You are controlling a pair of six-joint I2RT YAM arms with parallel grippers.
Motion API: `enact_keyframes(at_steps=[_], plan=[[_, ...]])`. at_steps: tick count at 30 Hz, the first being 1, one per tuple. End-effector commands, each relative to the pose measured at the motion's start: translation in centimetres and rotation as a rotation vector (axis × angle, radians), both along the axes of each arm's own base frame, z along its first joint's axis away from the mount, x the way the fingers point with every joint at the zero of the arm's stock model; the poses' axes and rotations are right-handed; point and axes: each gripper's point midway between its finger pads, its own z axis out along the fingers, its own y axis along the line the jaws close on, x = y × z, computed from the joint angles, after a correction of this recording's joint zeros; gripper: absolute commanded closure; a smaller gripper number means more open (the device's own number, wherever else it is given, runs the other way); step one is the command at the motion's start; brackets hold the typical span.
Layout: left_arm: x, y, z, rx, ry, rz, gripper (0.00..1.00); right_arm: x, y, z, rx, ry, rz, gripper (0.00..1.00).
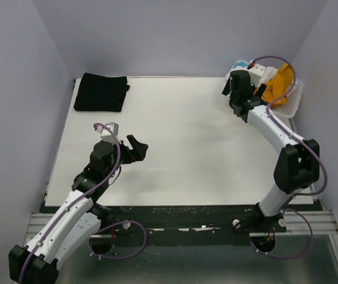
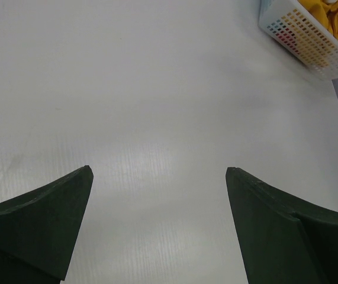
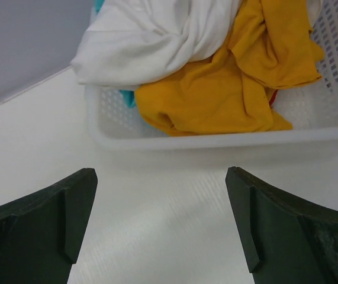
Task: Fold and stack the t-shirts
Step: Grab crumpled tshirt from bin with the right arm
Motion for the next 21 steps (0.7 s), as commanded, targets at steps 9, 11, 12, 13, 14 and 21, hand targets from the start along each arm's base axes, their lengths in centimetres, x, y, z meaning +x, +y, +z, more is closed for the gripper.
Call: enact_keyframes(at_steps=[9,11,12,13,14,21], plan=[[1.5,-0.4,1.9,0.034,-0.072,-0.012,0.01,7.3,-16.2,-5.5,0.013,0.150,-0.204,0.01],[1.6,-0.4,1.8,0.039,-0.067,-0.010,0.01,7.7,-18.5,-5.8,0.010,0.126,-0.220,0.01],[1.6,-0.4,1.8,0.041,-0.066,-0.010,0.01,8.1,-19.3,-5.9,0.004,0.110,-0.214,0.01],[1.6,-0.4,1.6,0.044,-0.062,-0.009,0.01,8.5,-19.9,-6.1,0.000,0.094,-0.206,0.01],[1.7,-0.3,1.6,0.047,-0.060,-0.007,0.01,9.1,-20.2,-6.3,-0.008,0.078,-0.179,0.02],[1.9,0.2,0.3,0.071,-0.016,0.027,0.01,13.1,-21.5,-8.7,-0.016,0.051,-0.034,0.07]])
